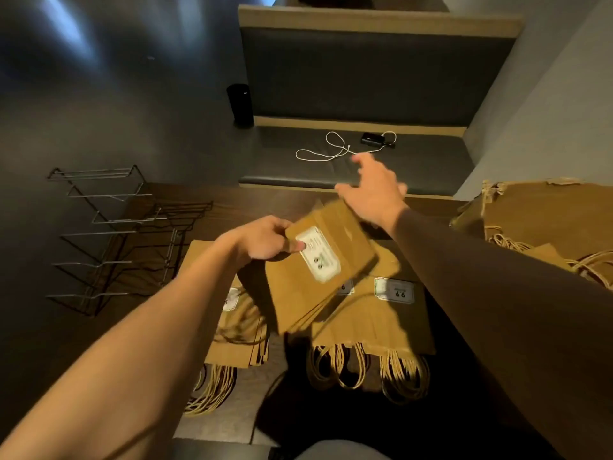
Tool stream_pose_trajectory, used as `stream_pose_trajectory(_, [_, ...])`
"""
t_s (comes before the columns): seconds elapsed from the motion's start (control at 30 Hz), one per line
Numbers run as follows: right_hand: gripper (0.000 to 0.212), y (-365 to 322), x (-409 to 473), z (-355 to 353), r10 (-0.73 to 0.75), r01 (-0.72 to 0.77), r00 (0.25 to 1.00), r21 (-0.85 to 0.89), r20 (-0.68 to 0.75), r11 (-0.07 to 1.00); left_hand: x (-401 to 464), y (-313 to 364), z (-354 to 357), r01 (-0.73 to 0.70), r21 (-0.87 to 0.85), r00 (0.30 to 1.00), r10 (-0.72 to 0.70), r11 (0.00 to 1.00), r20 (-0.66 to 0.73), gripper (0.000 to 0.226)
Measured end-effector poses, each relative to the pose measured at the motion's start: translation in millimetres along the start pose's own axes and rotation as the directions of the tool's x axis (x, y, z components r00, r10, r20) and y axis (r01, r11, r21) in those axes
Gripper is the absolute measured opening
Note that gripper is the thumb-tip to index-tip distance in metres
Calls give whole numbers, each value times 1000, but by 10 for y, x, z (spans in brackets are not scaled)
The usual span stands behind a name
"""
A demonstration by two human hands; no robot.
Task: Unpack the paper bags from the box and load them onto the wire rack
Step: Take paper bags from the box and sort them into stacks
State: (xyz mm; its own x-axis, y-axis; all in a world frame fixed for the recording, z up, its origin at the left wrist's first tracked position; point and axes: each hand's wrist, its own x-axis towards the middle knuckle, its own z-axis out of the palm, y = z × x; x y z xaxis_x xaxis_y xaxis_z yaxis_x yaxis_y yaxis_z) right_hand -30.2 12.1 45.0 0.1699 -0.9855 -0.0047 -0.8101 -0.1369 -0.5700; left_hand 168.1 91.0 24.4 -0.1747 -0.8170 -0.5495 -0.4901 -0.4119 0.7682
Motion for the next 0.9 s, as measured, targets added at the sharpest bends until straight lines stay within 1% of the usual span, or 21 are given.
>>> stream_pose_trajectory(0.03, [69,111,16,-12,141,-141,990,147,14,979,-14,-86,67,-29,-213,997,13,977,-74,14])
stream_pose_trajectory(0.07, [75,240,20,38,275,-301,953,311,127,901,18,-158,153,-63,-393,990,7,917,-143,15])
stream_pose_trajectory(0.1, [76,342,-14,110,363,-452,889,394,280,801,70,-196,251,-93,-510,981,-9,855,-194,14])
stream_pose_trajectory(0.13, [75,406,-74,182,404,-583,799,407,445,703,162,-213,356,-113,-569,971,-29,814,-235,13])
stream_pose_trajectory(0.17, [71,501,-105,287,395,-657,733,424,554,623,250,-200,456,-121,-583,963,-49,804,-267,11])
stream_pose_trajectory(0.2, [61,563,-148,353,370,-683,715,482,593,549,338,-179,557,-106,-557,955,-71,824,-288,9])
stream_pose_trajectory(0.23, [49,632,-176,432,374,-665,742,537,557,519,407,-152,658,-76,-515,950,-94,854,-296,7])
stream_pose_trajectory(0.27, [40,712,-210,499,399,-617,787,591,470,520,460,-120,761,-46,-479,953,-106,876,-284,7])
stream_pose_trajectory(0.3, [36,803,-246,534,452,-582,811,587,371,563,500,-98,872,-21,-452,961,-107,892,-255,8])
stream_pose_trajectory(0.37, [37,992,-367,531,547,-584,800,534,248,612,576,-81,1117,13,-355,979,-84,935,-186,13])
stream_pose_trajectory(0.43, [44,1194,-500,510,576,-599,779,562,246,570,630,-93,1337,44,-250,987,-82,967,-141,28])
stream_pose_trajectory(0.5, [45,1359,-606,484,600,-625,754,574,269,529,695,-196,1479,55,-217,987,-86,975,-134,49])
stream_pose_trajectory(0.57, [45,1507,-666,472,617,-637,739,578,270,511,764,-311,1559,93,-179,982,-120,979,-148,46])
stream_pose_trajectory(0.6, [46,1578,-679,489,627,-640,732,589,269,494,751,-317,1561,132,-97,974,-147,986,-170,45])
stream_pose_trajectory(0.63, [46,1639,-704,519,641,-653,716,589,276,476,765,-373,1575,214,21,954,-205,977,-218,44])
stream_pose_trajectory(0.67, [45,1694,-715,556,647,-657,713,578,268,484,767,-396,1591,294,131,925,-247,947,-289,45])
stream_pose_trajectory(0.7, [44,1746,-727,592,657,-663,712,544,247,514,771,-417,1607,374,172,889,-299,911,-347,51])
stream_pose_trajectory(0.77, [44,1818,-737,666,684,-683,705,441,188,583,818,-524,1636,481,142,825,-392,865,-408,71])
stream_pose_trajectory(0.8, [46,1823,-738,686,705,-701,693,373,152,608,822,-587,1639,508,122,809,-424,853,-407,79])
stream_pose_trajectory(0.87, [55,1782,-752,711,756,-756,648,207,95,621,846,-721,1623,535,66,796,-476,843,-375,87])
stream_pose_trajectory(0.9, [58,1734,-771,731,758,-759,650,101,58,643,852,-760,1601,546,46,789,-494,837,-366,90])
